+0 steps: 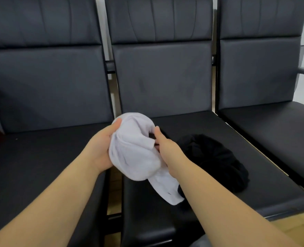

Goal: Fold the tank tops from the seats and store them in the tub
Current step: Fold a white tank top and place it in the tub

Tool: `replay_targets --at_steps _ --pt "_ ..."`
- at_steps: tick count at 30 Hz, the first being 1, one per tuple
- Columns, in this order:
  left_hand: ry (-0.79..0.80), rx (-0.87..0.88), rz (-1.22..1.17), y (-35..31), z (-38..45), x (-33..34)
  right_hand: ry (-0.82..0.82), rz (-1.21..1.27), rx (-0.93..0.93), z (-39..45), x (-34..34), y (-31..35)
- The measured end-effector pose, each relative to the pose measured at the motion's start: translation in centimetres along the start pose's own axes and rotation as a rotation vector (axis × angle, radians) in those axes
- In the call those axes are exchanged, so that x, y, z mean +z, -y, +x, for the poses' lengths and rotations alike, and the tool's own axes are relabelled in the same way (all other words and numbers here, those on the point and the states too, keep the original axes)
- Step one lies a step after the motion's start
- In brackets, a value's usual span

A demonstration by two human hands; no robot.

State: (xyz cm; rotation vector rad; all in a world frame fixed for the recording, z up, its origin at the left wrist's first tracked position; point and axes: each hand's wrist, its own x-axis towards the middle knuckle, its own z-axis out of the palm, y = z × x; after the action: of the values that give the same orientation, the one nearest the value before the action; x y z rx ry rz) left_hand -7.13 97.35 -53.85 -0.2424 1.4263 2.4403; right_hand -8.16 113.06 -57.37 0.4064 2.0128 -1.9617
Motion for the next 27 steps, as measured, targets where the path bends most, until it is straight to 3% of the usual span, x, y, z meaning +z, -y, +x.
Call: replay_targets --at_steps 3,6,8,10,12,14,15,19,22,27 --pt "0.055 0.017 -0.035 -1.7 -1.7 -1.2 0.087 0.446 0.081 0.3 1.0 0.3" --pt "0.066 0.035 -0.075 -2.6 -3.5 -3.7 -0.103 0.555 0.017 1.9 0.2 -0.2" --pt "0.059 0.039 -0.146 -2.5 -4.6 -5.8 -0.198 0.44 0.056 2.7 0.0 -0.8" --pt "0.043 0.049 -0.185 -1.6 -5.6 -8.0 -0.234 0.164 0.039 3.0 0.8 -1.5" --pt "-0.014 0.058 -0.173 -0.6 -6.7 -9.4 -0.22 -0.152 -0.151 2.0 2.6 -1.8" --pt "-0.092 0.023 -0.136 0.2 -7.1 -9.9 -0.095 -0.328 -0.295 -0.1 5.3 -1.6" --pt "-0.132 -0.004 -0.116 0.2 -7.4 -9.8 0.011 -0.321 -0.283 -1.2 6.8 -1.5" --pt "-0.143 -0.053 0.028 0.0 -8.8 -8.8 0.311 0.141 0.075 -4.4 11.4 -1.1" --pt "-0.079 -0.062 0.105 0.1 -10.0 -9.0 0.389 0.339 0.051 -5.0 12.3 -1.3" --pt "0.081 0.012 0.048 -0.8 -11.8 -11.5 0.423 0.39 -0.006 -7.6 11.2 0.4"
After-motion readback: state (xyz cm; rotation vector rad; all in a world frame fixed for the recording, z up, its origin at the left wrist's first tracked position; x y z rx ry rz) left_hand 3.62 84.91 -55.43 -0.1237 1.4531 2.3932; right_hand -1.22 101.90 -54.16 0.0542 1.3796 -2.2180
